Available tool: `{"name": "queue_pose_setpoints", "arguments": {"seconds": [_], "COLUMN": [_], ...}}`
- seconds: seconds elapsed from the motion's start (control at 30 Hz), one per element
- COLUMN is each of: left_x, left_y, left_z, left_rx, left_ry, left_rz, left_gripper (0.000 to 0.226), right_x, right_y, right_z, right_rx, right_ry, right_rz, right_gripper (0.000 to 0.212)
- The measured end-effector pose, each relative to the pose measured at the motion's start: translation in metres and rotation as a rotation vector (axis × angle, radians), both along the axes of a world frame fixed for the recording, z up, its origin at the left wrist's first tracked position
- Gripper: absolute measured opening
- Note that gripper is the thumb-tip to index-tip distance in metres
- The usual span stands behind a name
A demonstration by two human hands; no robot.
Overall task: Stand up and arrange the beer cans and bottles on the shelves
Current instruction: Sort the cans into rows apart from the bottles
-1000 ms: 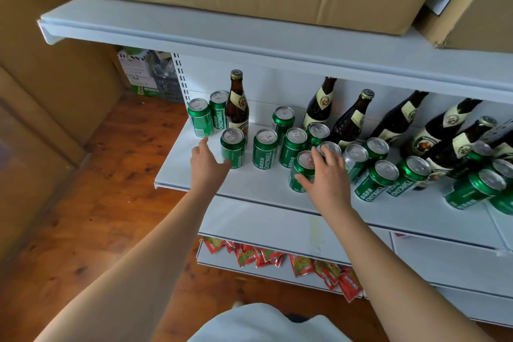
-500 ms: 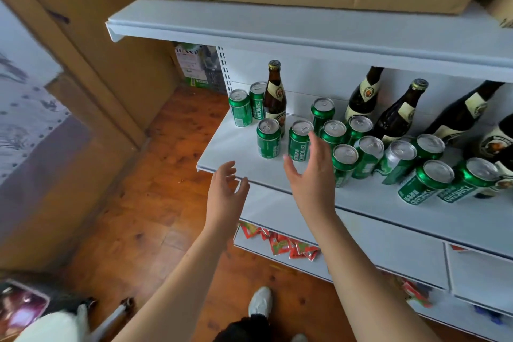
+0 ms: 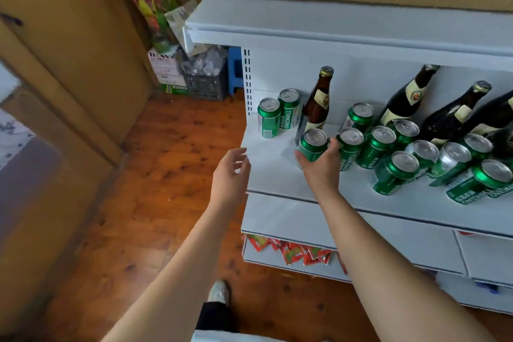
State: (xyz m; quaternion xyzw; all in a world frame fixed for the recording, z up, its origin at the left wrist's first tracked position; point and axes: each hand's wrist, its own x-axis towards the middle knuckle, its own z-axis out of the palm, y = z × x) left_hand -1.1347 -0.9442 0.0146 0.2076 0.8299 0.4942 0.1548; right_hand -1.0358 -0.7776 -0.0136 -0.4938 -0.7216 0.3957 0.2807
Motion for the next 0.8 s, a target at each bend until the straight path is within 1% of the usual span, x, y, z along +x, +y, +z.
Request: {"name": "queue_pose_setpoints", "arguments": {"seconds": [0.1, 0.2, 0.33, 0.47, 0.63, 0.8], "left_x": [-0.037, -0.064, -0.083, -0.091, -0.094, -0.102], "left_y": [-0.013, -0.019, -0.015, -0.002, 0.014, 0.031], "left_z": [-0.004, -0.007, -0.014, -0.019, -0.018, -0.015], "left_rx": [-0.025, -0.065, -0.075, -0.087, -0.155, -0.209], "left_ry": [-0.016, -0.04, -0.065, -0.082, -0.179, -0.19], "left_rz": [-0.079, -0.146, -0.252, -0.384, -0.48, -0.475], "left_gripper": [0.031, 0.031, 0.031, 0.037, 0.048, 0.053], "right_x": [-0.022, -0.033, -0.042, -0.06, -0.074, -0.078], "right_y": [0.001, -0.009, -0.039, -0.057, -0.055, -0.044], "right_z": [-0.005, -0.004, -0.006, -0.005, 0.001, -0.001], "right_rx": [-0.036, -0.031, -0.015, 0.051, 0.092, 0.047], "right_ry": [-0.034, -0.069, -0.087, -0.114, -0.165, -0.19], "right_rz": [-0.167, -0.211, -0.167, -0.068, -0.004, -0.005], "right_gripper": [0.072, 0.063, 0.057, 0.061, 0.067, 0.069]}}
